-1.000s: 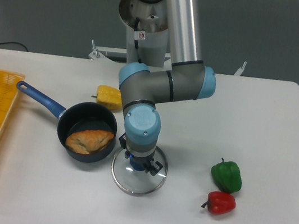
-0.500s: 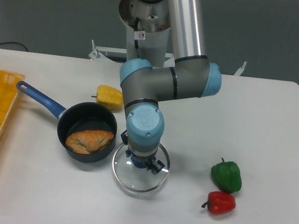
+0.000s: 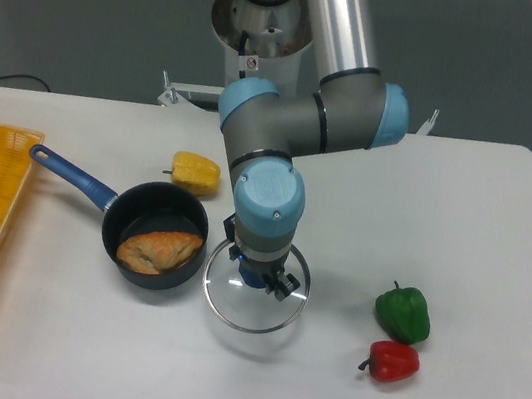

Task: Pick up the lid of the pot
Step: 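Lift the glass lid up off the table by its knob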

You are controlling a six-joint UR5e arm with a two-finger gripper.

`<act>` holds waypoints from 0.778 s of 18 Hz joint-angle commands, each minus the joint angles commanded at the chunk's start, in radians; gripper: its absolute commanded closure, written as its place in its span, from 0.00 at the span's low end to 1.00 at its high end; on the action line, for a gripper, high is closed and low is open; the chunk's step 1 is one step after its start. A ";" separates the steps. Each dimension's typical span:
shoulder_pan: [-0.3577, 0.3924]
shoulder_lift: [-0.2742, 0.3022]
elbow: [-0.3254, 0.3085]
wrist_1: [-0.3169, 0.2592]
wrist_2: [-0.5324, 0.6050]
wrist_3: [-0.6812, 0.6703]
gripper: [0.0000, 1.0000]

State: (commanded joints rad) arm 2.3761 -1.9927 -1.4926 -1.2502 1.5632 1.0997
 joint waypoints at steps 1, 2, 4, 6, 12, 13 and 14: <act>0.000 0.006 0.002 -0.003 -0.024 0.003 0.56; 0.000 0.009 0.000 -0.005 -0.034 0.003 0.56; 0.000 0.026 -0.006 -0.006 -0.032 0.008 0.56; -0.002 0.031 -0.008 -0.006 -0.032 0.009 0.56; -0.003 0.048 -0.012 -0.006 -0.037 0.011 0.56; -0.003 0.048 -0.012 -0.006 -0.037 0.011 0.56; -0.003 0.048 -0.014 -0.006 -0.037 0.011 0.56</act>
State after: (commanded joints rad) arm 2.3731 -1.9451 -1.5064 -1.2563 1.5263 1.1106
